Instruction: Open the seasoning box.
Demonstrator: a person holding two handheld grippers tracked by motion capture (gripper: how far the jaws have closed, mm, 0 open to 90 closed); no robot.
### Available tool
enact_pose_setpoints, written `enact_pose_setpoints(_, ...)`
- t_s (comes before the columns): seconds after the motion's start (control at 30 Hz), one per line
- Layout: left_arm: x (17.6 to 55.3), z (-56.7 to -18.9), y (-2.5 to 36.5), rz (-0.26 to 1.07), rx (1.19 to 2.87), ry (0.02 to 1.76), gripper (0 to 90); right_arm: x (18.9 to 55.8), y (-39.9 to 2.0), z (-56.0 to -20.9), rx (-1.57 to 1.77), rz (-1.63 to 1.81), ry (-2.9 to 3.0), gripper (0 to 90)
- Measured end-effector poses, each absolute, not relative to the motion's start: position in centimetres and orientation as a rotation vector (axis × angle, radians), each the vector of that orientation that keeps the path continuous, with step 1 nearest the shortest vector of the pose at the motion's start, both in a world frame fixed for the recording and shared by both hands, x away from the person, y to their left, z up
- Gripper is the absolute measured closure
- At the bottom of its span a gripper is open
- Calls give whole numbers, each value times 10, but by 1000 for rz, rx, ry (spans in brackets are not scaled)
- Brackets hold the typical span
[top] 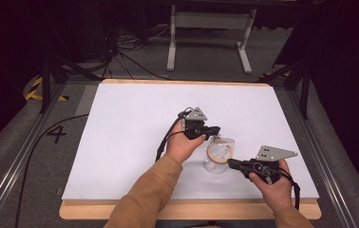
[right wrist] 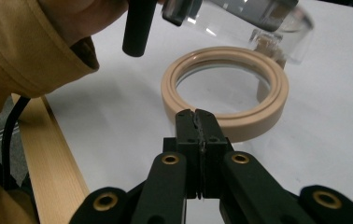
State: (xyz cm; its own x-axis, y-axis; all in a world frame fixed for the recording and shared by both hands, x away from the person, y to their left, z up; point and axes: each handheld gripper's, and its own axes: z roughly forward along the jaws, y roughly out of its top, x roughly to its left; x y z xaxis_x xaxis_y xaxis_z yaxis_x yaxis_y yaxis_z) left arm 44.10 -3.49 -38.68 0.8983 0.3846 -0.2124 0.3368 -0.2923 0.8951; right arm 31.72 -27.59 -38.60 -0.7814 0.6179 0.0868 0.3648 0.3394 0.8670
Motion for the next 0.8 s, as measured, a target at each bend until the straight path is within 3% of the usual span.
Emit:
enact_pose_setpoints(0.4,437,-383,-26,67,1889,543,899,322,-275,-381,874,1443,2315,900)
enact_pose_setpoints(0.8,423,-371,14,105,1896,584,868,330,-282,-368,801,1508,2265,900)
